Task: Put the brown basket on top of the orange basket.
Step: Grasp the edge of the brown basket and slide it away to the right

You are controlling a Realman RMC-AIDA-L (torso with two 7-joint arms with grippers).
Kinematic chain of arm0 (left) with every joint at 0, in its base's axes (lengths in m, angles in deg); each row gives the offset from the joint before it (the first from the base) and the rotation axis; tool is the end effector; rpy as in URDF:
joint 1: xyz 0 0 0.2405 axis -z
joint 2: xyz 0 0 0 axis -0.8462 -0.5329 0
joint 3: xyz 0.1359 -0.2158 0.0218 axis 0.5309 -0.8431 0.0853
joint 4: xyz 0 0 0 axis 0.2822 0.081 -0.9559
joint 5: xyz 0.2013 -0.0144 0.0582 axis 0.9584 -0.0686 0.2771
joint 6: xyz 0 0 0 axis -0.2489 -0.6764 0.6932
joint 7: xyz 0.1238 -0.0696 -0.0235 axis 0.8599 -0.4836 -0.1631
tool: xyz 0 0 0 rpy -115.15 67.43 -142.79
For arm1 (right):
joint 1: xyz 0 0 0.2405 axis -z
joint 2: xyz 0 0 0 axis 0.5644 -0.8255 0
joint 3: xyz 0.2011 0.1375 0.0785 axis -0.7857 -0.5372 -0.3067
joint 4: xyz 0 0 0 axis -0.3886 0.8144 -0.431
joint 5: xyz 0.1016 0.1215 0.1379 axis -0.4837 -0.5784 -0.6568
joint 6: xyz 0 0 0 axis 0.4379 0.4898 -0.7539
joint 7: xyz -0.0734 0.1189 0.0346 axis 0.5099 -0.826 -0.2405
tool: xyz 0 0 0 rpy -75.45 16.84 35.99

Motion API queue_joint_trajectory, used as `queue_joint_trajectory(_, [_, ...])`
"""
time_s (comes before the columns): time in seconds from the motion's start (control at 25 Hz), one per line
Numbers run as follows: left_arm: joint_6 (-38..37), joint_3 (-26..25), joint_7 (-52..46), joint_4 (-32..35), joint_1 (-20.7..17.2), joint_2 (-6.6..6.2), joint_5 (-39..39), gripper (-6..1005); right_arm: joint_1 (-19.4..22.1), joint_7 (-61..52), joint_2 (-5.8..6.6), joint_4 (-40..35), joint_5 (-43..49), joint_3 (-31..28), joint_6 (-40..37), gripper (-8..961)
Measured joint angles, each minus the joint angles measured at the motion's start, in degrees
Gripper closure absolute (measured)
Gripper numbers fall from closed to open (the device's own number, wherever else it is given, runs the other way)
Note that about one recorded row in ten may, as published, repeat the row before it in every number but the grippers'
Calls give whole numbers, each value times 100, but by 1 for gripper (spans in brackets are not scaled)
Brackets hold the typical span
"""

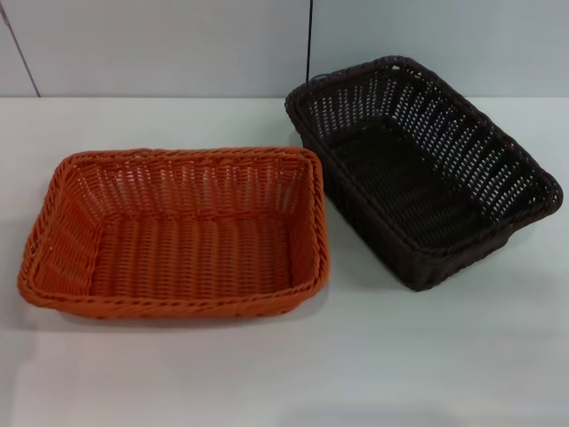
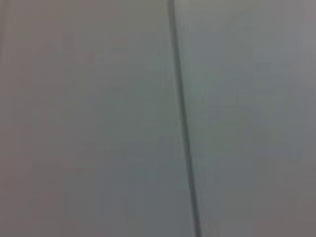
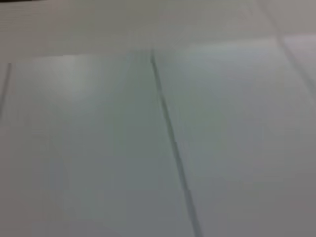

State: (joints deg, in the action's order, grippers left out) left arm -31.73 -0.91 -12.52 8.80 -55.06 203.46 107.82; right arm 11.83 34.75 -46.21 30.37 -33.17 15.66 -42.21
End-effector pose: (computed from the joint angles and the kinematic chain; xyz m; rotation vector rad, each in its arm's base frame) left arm -0.3088 0.2908 0.0679 -1.1769 -0.2990 -0.7152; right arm 0.3223 0.2604 0.0807 -1.1158 0.2068 1.1455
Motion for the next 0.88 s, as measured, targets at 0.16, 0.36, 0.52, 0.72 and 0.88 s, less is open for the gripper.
queue_joint_trajectory(0.16, [-316,0,-474,1009,150,4,-169,222,-60,-741,41,-699,749,5,804,141])
queue_joint_trajectory(0.36, [-387,0,-674,1461,129,3,-210,222,-6,-2749,-54,-3029,2747,86,2718,144])
queue_joint_trajectory(0.52, [-361,0,-680,1657,199,7,-216,223,-120,-5250,-41,-4936,4720,424,4111,146])
queue_joint_trajectory(0.72, [-259,0,-697,1739,252,12,-238,223,-203,-7894,-32,-6699,7144,632,4342,149])
queue_joint_trajectory(0.88, [-123,0,-793,1769,275,3,-286,223,-384,-9387,16,-7642,8683,605,3843,152])
